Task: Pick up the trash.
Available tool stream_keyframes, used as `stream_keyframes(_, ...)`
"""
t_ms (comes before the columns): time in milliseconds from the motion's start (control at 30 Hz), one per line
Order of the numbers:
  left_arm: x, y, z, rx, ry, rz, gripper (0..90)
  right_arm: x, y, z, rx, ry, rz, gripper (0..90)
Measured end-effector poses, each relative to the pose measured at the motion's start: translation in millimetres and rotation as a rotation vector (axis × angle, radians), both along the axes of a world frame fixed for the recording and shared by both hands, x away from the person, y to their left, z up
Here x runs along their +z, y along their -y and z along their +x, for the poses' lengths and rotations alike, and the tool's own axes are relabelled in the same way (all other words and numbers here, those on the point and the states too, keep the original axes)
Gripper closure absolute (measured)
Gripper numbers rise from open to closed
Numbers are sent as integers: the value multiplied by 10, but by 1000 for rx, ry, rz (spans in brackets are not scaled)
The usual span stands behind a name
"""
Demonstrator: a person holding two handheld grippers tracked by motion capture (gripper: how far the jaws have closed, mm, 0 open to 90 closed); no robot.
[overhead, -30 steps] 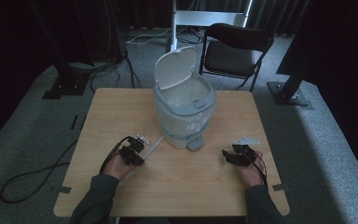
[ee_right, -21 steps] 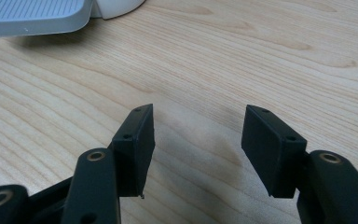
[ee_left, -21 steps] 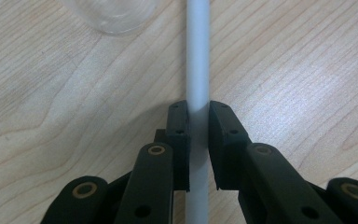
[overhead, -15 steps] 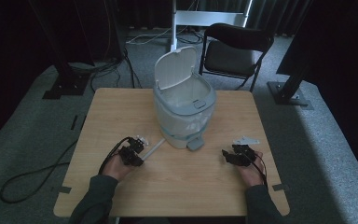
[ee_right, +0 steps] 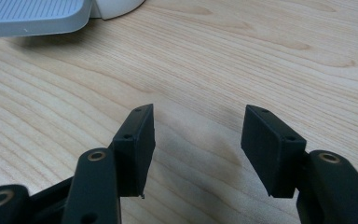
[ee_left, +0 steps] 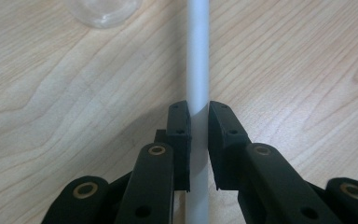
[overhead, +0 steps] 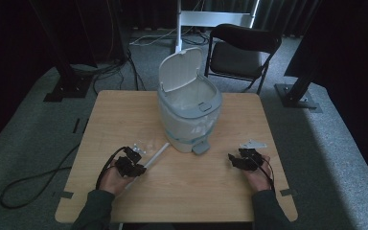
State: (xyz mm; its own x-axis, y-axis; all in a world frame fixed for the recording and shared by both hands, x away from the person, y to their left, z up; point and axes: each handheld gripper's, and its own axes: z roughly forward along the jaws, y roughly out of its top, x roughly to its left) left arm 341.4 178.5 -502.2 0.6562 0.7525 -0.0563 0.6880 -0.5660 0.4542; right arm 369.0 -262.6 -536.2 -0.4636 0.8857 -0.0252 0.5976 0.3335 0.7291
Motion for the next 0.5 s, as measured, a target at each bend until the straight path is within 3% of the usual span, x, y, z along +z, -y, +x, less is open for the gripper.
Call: stream_keyframes(500, 145, -117, -103, -32, 86, -96, 794, -16, 8, 12, -4, -8, 0, 437)
